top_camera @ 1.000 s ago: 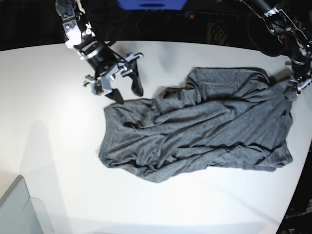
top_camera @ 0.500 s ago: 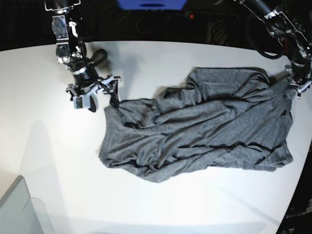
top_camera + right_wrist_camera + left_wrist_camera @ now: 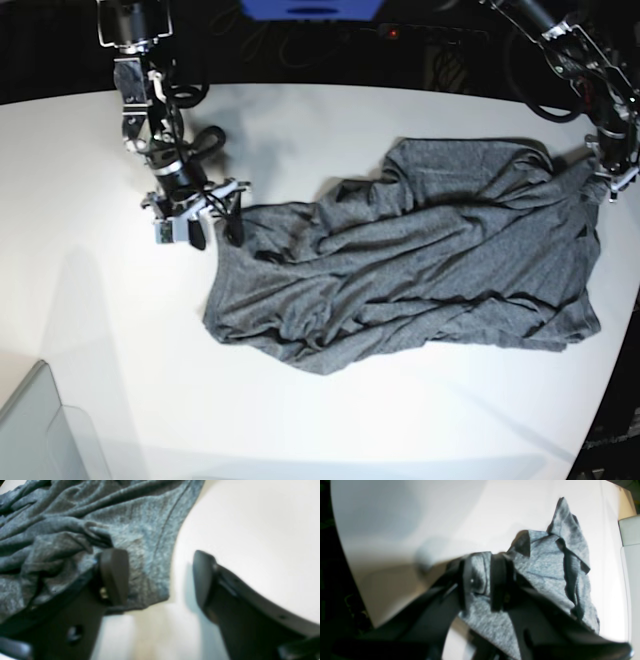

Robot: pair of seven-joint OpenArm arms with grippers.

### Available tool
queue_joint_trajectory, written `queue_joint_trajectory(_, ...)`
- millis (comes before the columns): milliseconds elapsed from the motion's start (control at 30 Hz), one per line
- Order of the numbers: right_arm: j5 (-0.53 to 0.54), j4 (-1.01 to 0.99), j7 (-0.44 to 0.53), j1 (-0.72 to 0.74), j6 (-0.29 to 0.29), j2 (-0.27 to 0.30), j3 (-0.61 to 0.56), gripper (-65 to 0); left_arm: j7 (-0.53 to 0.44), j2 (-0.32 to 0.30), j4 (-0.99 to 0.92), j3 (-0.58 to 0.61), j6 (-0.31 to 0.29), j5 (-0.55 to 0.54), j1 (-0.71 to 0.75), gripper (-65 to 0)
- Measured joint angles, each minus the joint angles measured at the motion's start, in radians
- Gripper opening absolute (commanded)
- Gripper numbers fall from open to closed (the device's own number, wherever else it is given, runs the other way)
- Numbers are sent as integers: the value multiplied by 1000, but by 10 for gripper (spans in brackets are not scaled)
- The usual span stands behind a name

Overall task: Layout the t-shirt on the table in an organized manner, then fold the t-shirt properly
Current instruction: 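Grasp the shirt's edge with the right gripper and pull it outward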

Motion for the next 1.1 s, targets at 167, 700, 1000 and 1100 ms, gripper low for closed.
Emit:
queue_joint_trajectory(167,12,2,11,-21,1,-11,-32,-487,0,0,0,-1,0,3,-18,-517)
queue_joint_trajectory(700,-2,148,-62,-108,0,-11,245,-650,7,5,87,0,0,-64,-60,-517)
queue_joint_trajectory(1000,-3,208,-65,-140,4,-20,380,-650,95,5,89,33,0,-68,-142,-517)
queue_joint_trajectory(1100,-4,208,-65,-140,3,-19,439,-650,97,8,87,74,0,-67,-141,-517)
